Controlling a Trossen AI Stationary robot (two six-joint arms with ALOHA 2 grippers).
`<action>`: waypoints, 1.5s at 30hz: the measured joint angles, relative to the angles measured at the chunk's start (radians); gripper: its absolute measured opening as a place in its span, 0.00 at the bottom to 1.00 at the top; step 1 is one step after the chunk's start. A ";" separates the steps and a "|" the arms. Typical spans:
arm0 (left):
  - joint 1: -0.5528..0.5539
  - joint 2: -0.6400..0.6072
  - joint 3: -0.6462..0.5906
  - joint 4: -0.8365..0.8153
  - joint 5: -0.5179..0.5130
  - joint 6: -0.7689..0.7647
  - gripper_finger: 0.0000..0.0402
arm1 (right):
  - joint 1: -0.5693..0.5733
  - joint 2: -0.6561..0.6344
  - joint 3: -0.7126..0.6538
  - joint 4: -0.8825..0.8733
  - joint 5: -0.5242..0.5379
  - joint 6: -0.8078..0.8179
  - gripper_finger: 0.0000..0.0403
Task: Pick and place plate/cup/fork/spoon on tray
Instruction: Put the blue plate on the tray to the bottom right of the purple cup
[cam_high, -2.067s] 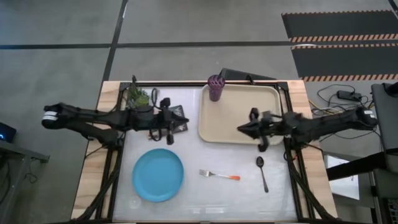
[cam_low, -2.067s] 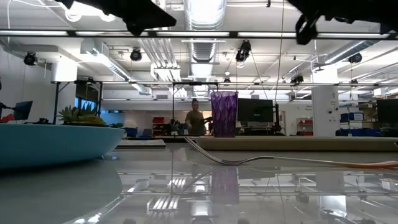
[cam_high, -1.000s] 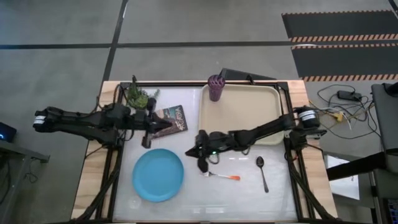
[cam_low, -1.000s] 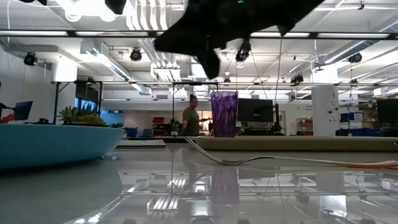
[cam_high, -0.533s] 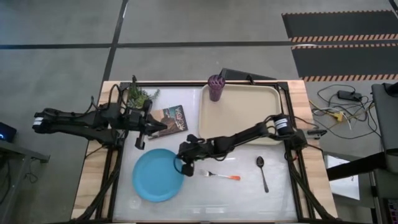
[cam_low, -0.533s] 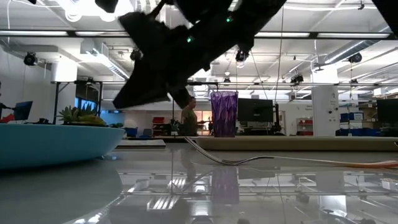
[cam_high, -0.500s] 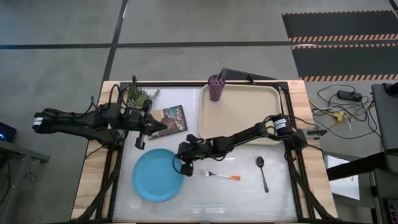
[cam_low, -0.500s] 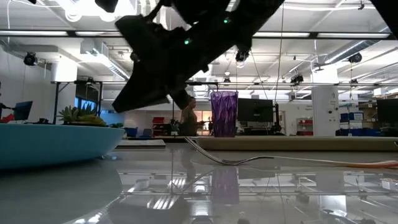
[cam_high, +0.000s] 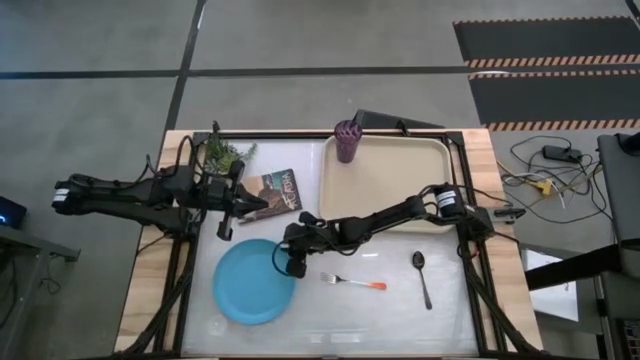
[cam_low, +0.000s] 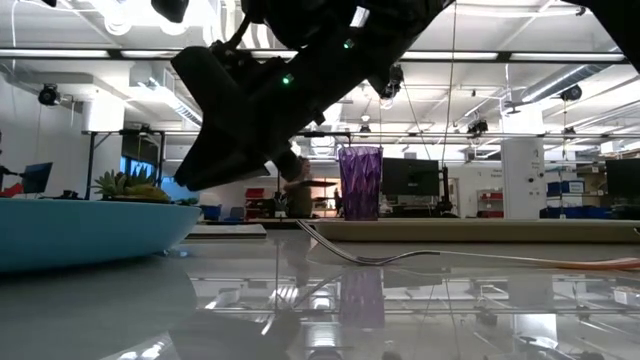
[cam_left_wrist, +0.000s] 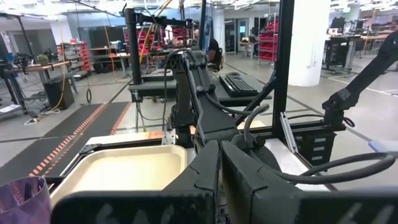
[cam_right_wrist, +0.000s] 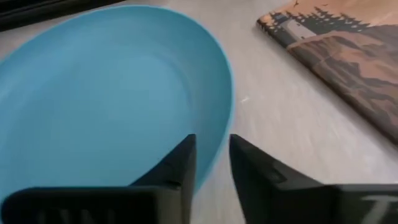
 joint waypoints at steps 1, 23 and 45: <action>0.000 0.000 0.000 0.000 0.000 0.000 0.00 | 0.000 0.000 -0.001 0.000 0.005 -0.003 0.26; 0.000 0.002 0.000 0.001 -0.002 0.006 0.00 | 0.005 0.066 -0.003 0.019 0.004 0.077 0.46; 0.000 0.002 -0.001 0.001 -0.002 0.005 0.00 | -0.003 0.066 0.039 0.017 -0.053 0.210 0.02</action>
